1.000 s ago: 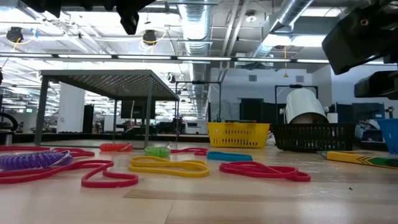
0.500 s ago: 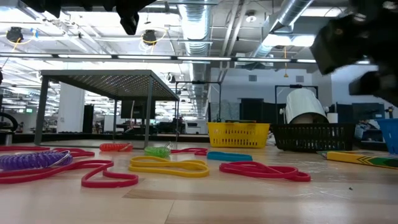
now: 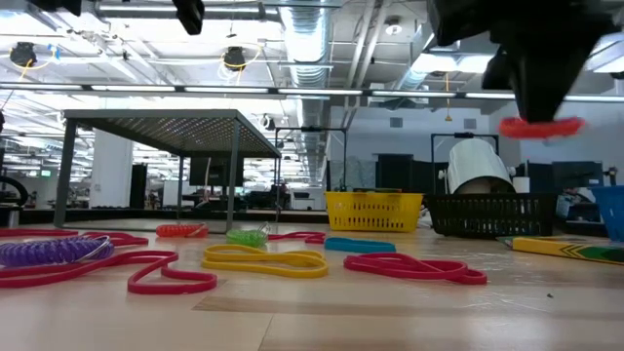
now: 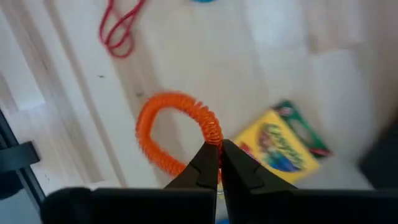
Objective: Pick & Place Office Desk Supplies
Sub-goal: Put the orange spring keychain into the blue bin
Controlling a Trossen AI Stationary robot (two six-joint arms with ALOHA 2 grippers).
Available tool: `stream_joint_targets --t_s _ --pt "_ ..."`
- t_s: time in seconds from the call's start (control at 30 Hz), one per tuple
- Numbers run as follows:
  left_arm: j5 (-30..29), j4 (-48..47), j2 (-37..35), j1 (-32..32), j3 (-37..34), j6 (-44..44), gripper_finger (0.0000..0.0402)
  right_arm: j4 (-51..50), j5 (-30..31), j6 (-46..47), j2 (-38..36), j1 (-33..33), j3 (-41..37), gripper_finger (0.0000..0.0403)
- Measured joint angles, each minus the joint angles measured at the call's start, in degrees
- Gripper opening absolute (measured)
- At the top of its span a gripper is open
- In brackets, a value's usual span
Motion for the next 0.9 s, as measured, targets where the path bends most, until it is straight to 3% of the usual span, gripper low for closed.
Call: stream_joint_targets --t_s 0.37,0.53,0.67,0.9 --pt "-2.83 -4.55 -0.2 0.17 -0.02 4.66 0.012 -3.12 0.52 8.3 -21.89 -3.5 -11.36 0.0" --pt "-10.98 0.11 4.73 0.2 0.0 5.0 0.012 -3.17 0.51 16.11 -30.04 0.18 -16.87 0.0" --pt "-10.81 6.3 11.97 0.2 0.0 4.97 0.012 -1.19 1.37 23.75 -35.12 4.89 -22.62 0.0" --pt "-9.51 13.63 18.18 1.57 -0.07 4.96 0.012 15.25 6.86 31.45 -43.98 13.43 -33.06 0.0"
